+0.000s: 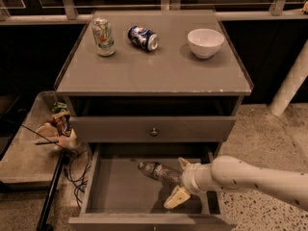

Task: Pick water bottle from middle drawer and place on counter

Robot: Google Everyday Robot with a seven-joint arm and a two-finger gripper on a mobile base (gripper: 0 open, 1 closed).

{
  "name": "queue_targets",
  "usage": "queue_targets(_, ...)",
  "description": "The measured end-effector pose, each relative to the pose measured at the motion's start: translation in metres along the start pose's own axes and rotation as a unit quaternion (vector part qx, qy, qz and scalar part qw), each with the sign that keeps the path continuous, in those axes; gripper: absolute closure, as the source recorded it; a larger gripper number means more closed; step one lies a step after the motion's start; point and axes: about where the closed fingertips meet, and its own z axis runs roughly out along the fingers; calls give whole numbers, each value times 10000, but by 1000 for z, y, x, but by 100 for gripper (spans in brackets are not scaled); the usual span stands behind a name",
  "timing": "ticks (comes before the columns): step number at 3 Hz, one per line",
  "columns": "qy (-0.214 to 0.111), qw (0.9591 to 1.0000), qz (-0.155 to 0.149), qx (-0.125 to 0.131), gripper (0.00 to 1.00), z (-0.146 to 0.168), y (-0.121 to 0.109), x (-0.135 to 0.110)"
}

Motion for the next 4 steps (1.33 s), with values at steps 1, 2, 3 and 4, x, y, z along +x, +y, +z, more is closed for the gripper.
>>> queue_targets(1,329,9987,276,261,0,7,-29,30)
queue_targets(2,329,9987,276,261,0,7,-29,30)
queue_targets(3,230,9988,217,387,0,6,-25,23)
queue_targets(4,26,9978,173,632,0,15,-33,21)
